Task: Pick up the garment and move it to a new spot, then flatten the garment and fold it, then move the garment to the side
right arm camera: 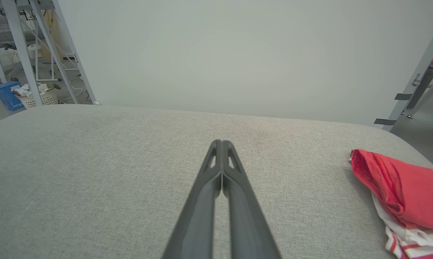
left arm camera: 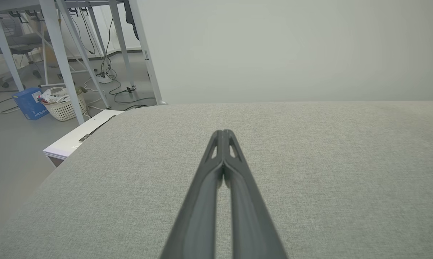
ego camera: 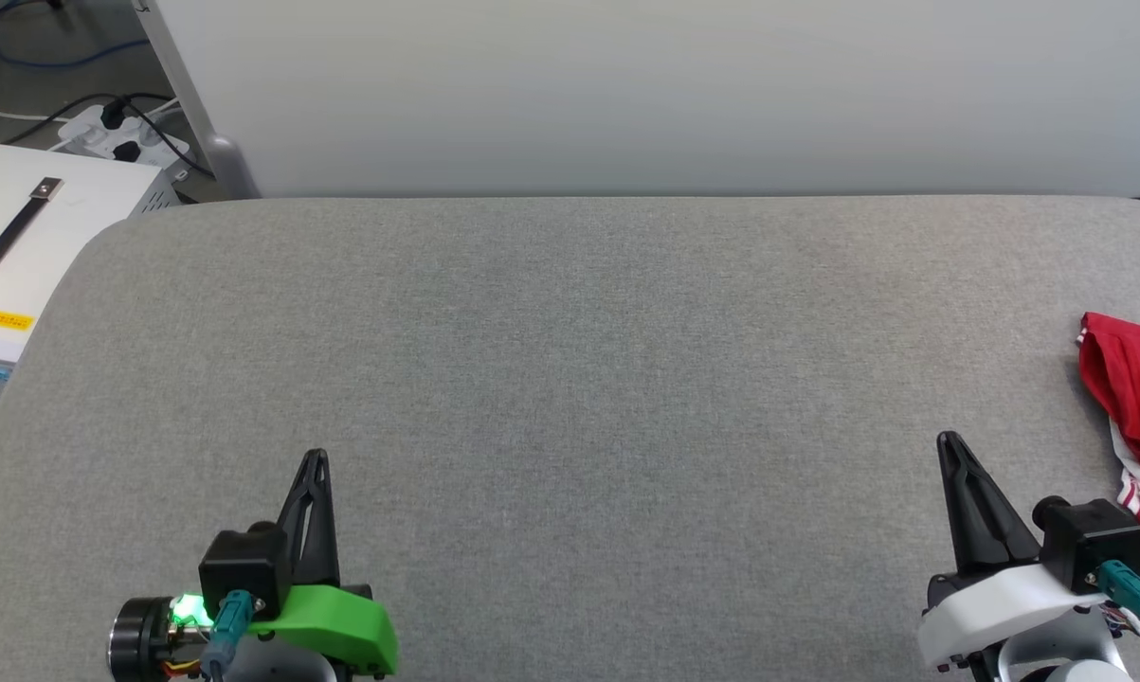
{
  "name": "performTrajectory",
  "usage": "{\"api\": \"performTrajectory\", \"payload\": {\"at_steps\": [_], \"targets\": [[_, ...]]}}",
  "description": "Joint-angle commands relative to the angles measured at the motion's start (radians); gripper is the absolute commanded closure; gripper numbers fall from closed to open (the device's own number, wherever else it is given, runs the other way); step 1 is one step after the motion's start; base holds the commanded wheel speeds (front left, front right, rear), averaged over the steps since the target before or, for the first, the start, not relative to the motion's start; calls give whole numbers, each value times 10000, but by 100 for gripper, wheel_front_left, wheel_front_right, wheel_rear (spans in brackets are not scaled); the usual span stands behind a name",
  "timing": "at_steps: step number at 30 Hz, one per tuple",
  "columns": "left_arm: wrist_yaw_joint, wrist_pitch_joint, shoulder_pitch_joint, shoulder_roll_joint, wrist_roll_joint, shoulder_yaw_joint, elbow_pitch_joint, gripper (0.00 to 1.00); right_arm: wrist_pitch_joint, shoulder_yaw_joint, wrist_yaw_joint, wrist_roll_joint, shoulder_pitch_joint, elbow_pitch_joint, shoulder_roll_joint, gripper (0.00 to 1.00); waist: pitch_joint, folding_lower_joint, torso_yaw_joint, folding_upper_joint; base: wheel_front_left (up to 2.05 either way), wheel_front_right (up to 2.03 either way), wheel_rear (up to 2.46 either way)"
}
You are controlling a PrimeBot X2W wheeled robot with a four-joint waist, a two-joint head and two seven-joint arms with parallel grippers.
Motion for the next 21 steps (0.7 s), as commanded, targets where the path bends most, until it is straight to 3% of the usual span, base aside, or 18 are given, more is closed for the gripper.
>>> {"api": "performTrajectory", "payload": {"at_steps": [1, 21], "targets": [[-19, 54, -195, -45, 81, 44, -2, 100, 71, 27, -4, -79, -186, -14, 23, 100, -5, 0, -2, 0, 0, 0, 0], [-52, 459, -308, -76, 178, 110, -3, 100, 479, 59, -6, -328, -276, -18, 85, 100, -91, 0, -26, 0, 0, 0, 0]]}}
